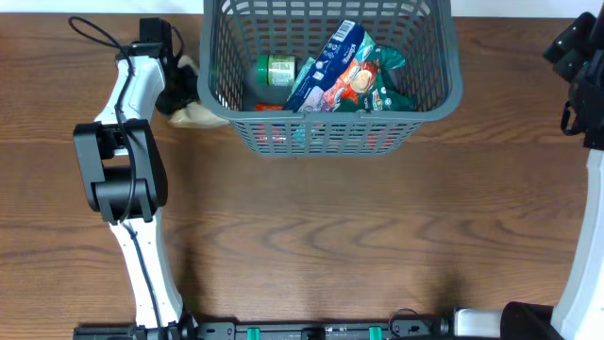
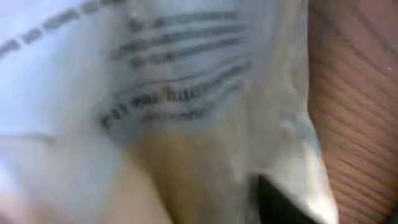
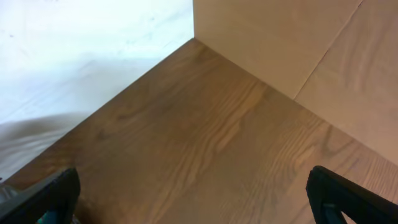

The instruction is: Pack container

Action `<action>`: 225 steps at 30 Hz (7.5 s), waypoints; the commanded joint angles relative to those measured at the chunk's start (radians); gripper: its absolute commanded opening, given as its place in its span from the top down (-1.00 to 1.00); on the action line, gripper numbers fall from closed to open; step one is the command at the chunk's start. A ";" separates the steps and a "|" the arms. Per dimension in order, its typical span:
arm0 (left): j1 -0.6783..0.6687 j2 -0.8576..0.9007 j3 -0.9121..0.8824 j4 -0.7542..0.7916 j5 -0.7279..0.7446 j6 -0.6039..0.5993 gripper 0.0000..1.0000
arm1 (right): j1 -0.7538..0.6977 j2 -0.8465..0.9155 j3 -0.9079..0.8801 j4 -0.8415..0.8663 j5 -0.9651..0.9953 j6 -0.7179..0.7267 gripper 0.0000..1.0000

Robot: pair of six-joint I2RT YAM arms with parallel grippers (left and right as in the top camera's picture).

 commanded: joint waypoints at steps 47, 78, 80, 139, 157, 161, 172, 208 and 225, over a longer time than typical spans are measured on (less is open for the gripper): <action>-0.225 -0.854 -0.005 0.132 0.420 0.474 0.89 | -0.004 0.003 0.001 -0.001 0.006 0.014 -0.98; -0.397 -0.445 -0.005 0.200 0.171 0.684 0.77 | -0.004 0.003 0.001 -0.002 0.006 0.014 -0.98; -0.397 -0.445 -0.005 0.190 0.171 0.671 -0.05 | -0.004 0.003 0.001 -0.002 0.006 0.014 -0.99; -0.245 -0.909 -0.005 -0.026 -0.528 0.355 -0.97 | -0.004 0.003 0.001 -0.001 0.006 0.014 -0.99; -0.245 -0.921 -0.005 -0.047 -0.527 0.355 -0.97 | -0.004 0.003 0.001 -0.002 0.006 0.014 -0.98; -0.245 -0.966 -0.005 -0.070 -0.519 0.354 -0.97 | -0.004 0.003 0.001 -0.002 0.006 0.014 -0.99; -0.240 -1.218 -0.108 -0.069 -0.441 0.335 -0.97 | -0.004 0.003 0.001 -0.001 0.006 0.014 -0.99; -0.171 -2.115 -1.388 0.385 -0.200 0.047 -0.97 | -0.004 0.003 0.001 -0.002 0.006 0.014 -0.99; -0.171 -2.238 -1.585 0.460 -0.200 0.025 -0.97 | -0.004 0.003 0.001 -0.002 0.006 0.014 -0.99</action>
